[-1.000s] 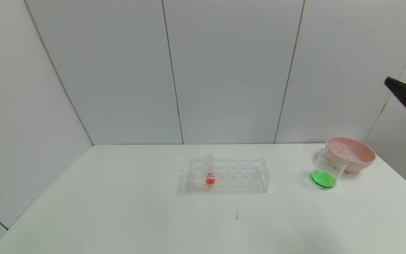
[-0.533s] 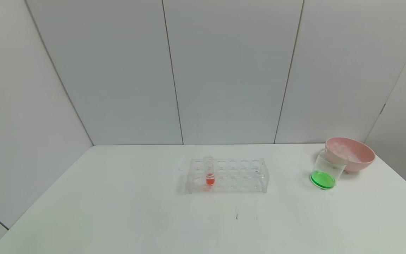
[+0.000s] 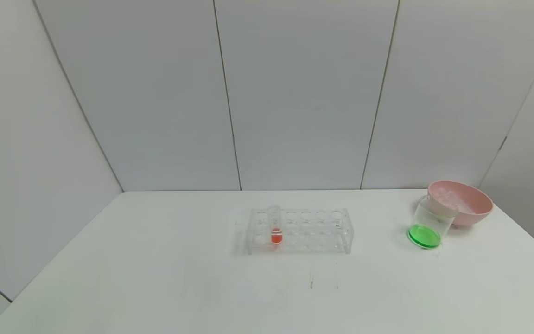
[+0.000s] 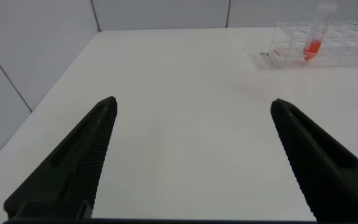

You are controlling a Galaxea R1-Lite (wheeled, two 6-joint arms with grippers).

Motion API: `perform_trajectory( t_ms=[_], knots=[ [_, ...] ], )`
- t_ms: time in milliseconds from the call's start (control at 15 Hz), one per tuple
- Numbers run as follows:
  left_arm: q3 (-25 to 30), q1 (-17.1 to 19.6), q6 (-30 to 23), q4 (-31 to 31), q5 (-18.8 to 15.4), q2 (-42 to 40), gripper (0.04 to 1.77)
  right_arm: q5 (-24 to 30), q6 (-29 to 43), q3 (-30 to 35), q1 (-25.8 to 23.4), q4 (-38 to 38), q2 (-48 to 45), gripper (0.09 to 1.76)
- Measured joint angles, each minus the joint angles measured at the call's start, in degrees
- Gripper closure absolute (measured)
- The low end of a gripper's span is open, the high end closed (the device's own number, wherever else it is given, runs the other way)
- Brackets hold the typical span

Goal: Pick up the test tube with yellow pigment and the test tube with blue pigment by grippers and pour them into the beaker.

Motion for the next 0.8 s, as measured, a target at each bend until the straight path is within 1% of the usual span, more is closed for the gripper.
perform_trajectory(
  t_ms=[133, 400, 467, 533, 667, 733, 800],
  knots=[
    [0.0, -0.05, 0.0, 0.0, 0.0, 0.0, 0.05, -3.32, -0.52, 4.22, 0.22, -2.13, -2.68, 0.15],
    [0.0, -0.02, 0.0, 0.0, 0.0, 0.0, 0.05, -10.59, -0.46, 18.01, 0.3, -1.33, -4.28, 0.15],
    [0.0, -0.02, 0.02, 0.0, 0.0, 0.0, 0.05, -11.45, -0.29, 20.02, 0.3, 1.97, -4.35, 0.15],
    [0.0, -0.02, 0.0, 0.0, 0.0, 0.0, 0.05, -12.62, -0.2, 21.11, 0.3, 7.05, -4.4, 0.15],
    [0.0, 0.0, 0.0, 0.0, 0.0, 0.0, 0.05, -13.4, 1.23, 21.81, 0.3, 14.98, -4.4, 0.15],
    [0.0, 0.0, 0.02, 0.0, 0.0, 0.0, 0.05, -13.29, 2.71, 21.97, 0.3, 16.62, -4.4, 0.15],
    [0.0, 0.0, 0.0, 0.0, 0.0, 0.0, 0.05, -13.29, 2.91, 21.97, 0.3, 16.54, -4.4, 0.15]
  ],
)
